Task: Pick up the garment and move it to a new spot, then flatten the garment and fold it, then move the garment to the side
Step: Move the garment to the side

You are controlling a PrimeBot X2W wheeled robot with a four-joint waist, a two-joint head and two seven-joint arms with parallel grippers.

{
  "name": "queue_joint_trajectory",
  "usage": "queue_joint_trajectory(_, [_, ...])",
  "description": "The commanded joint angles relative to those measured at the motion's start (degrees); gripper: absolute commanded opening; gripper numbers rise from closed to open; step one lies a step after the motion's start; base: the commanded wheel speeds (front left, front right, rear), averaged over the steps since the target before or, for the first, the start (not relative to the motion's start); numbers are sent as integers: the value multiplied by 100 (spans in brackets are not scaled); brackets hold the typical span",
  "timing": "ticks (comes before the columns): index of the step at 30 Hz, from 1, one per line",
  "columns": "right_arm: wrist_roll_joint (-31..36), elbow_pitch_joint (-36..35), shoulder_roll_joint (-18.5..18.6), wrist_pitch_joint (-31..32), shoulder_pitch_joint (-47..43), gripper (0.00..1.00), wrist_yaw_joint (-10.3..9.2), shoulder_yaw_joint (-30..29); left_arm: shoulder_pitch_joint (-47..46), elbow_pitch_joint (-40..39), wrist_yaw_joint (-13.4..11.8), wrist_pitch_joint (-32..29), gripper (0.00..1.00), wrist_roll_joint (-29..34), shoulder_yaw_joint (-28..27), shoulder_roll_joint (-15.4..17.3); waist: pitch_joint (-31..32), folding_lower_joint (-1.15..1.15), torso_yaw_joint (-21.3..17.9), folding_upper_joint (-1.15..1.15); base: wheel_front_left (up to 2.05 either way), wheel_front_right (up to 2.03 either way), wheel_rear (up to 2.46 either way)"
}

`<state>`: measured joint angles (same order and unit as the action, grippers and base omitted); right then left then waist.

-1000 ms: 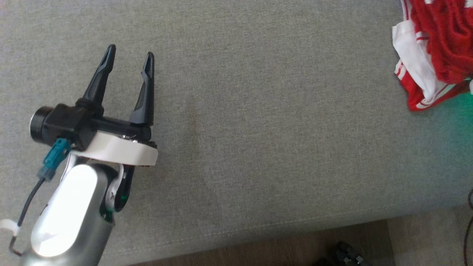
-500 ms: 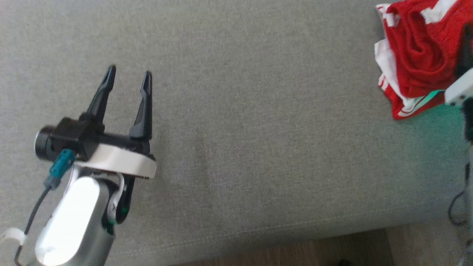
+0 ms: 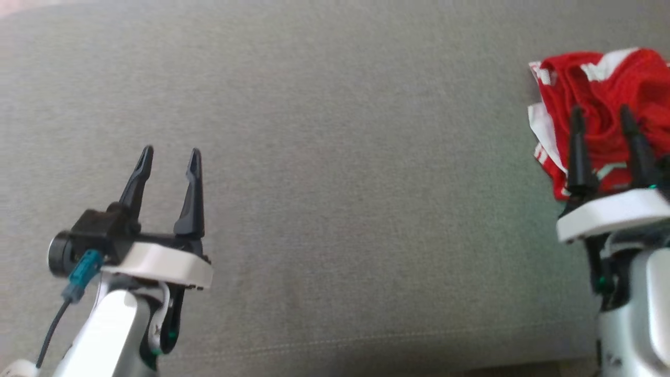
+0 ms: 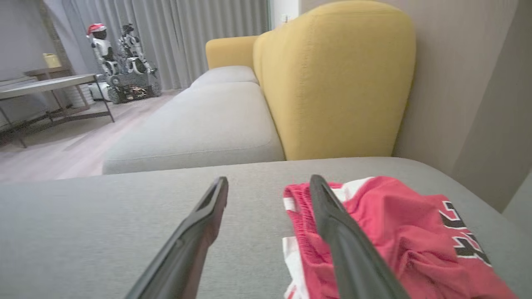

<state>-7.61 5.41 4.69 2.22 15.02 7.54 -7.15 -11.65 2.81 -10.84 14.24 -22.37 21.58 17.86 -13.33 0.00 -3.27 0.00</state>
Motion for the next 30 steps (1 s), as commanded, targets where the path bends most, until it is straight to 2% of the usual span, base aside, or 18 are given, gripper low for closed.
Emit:
queue_joint_trajectory(1, [30, -399, -29, 39, -42, 100, -5, 206, -72, -157, -54, 48, 100, -52, -267, 161, 176, 0, 163, 0, 0, 0, 0])
queue_joint_trajectory(9, [100, -1063, -169, 216, -778, 100, -5, 586, 344, -172, -175, 50, 100, -76, -357, 284, 602, 0, 346, 0, 0, 0, 0])
queue_joint_trajectory(21, [-4, -1163, -180, 354, -1492, 100, -5, 552, 901, -303, -347, -81, 100, -36, -231, 374, 1171, 0, 428, 0, 0, 0, 0])
queue_joint_trajectory(30, [76, -1304, -180, 440, -1729, 100, -5, 491, 1055, -325, -387, -142, 100, -54, -174, 415, 1364, 0, 459, 0, 0, 0, 0])
